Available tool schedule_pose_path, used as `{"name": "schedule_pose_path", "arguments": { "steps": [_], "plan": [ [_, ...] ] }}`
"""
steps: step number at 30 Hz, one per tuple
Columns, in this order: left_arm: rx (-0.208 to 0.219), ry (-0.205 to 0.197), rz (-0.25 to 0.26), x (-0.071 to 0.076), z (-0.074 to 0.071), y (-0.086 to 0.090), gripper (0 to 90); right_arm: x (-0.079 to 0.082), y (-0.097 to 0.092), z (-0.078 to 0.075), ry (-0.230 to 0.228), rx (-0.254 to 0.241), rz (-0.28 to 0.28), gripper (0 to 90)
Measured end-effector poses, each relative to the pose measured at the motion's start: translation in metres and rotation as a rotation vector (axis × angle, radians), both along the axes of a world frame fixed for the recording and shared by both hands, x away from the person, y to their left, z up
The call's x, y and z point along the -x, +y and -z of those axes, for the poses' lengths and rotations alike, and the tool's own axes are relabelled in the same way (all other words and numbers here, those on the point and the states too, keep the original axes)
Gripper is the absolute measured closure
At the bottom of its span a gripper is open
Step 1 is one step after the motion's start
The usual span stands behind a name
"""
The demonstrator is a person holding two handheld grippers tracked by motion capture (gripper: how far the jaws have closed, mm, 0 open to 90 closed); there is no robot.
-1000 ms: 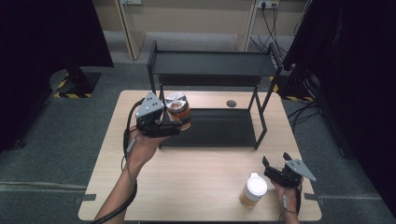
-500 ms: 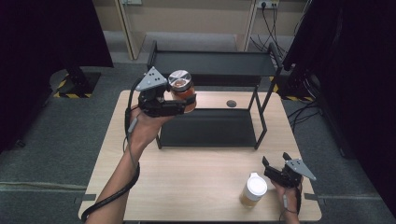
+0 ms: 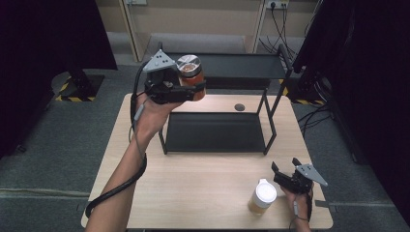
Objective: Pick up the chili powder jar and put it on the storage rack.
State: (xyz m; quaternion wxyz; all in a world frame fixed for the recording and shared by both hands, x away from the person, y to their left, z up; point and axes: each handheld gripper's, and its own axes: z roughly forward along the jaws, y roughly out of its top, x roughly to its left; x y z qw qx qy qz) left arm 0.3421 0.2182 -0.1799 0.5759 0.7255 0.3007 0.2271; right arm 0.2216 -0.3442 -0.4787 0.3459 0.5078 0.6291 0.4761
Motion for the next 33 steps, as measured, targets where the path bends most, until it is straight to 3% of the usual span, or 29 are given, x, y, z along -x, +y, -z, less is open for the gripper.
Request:
{"name": "schedule_pose_path", "arguments": {
  "steps": [17, 33],
  "plan": [
    [-0.003, 0.012, -0.029, -0.032, -0.019, -0.014, 30.2, -0.002, -0.003, -0.001, 0.012, -0.023, 0.004, 12.4],
    [-0.054, 0.019, -0.100, -0.063, -0.031, -0.030, 30.2, -0.002, -0.003, -0.001, 0.015, -0.026, 0.007, 12.4]
  ]
}}
